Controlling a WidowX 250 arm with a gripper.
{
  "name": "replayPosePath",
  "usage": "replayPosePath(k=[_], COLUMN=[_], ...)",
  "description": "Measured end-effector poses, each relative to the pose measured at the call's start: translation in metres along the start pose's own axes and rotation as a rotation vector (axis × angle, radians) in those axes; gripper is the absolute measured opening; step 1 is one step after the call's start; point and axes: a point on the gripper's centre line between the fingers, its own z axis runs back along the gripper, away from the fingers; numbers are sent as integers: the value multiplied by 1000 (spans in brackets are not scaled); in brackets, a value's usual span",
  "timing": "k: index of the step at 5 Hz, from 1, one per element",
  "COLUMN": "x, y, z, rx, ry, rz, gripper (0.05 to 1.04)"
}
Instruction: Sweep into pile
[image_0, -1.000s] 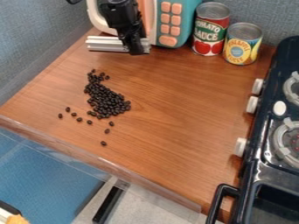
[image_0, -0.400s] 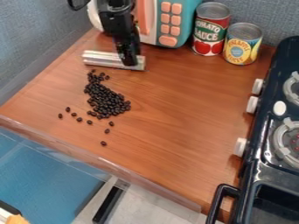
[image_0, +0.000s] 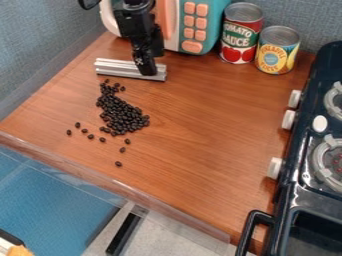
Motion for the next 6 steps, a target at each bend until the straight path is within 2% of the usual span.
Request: replayPosePath(k=[2,4,6], x=[5,12,17], y=[-3,-6,0], z=[0,1,1], rx=[-21,-37,-5], ry=[-34,-72,-106], rz=[-41,-6,95], gripper=[1001,1001,1001])
